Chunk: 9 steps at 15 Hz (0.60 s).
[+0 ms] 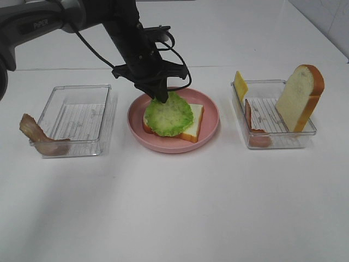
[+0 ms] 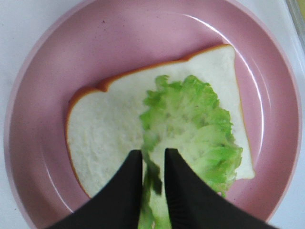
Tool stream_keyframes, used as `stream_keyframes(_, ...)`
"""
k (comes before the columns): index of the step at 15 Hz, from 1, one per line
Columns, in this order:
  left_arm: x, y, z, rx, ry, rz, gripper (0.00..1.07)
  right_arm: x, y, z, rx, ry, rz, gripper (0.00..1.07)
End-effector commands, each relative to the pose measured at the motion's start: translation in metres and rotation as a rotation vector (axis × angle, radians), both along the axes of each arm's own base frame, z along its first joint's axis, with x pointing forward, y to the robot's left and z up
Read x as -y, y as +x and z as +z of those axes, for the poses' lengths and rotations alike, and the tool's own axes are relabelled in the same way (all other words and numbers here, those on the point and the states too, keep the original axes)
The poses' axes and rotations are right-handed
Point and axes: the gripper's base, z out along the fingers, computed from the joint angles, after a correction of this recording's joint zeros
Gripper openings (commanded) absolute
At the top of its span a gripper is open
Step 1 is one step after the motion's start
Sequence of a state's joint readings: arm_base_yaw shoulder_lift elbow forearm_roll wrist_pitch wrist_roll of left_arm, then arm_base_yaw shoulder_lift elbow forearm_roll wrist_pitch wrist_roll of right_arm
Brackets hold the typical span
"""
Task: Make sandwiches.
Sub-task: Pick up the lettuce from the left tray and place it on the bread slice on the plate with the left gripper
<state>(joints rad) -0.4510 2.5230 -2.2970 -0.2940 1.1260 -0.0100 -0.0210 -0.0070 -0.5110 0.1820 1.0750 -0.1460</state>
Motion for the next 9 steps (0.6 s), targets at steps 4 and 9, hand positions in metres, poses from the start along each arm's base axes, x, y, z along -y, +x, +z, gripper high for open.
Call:
stream_keyframes(4, -0.002, 0.002, 0.004, 0.034, 0.032, 0.005, 0.69, 0.0, -0.001, -0.001, 0.016, -0.005, 0.004, 0.81)
stream_keyframes(9, -0.02, -0.001, 0.039, 0.102, 0.188, 0.027, 0.69, 0.0, -0.001, -0.001, 0.016, -0.006, 0.004, 0.81)
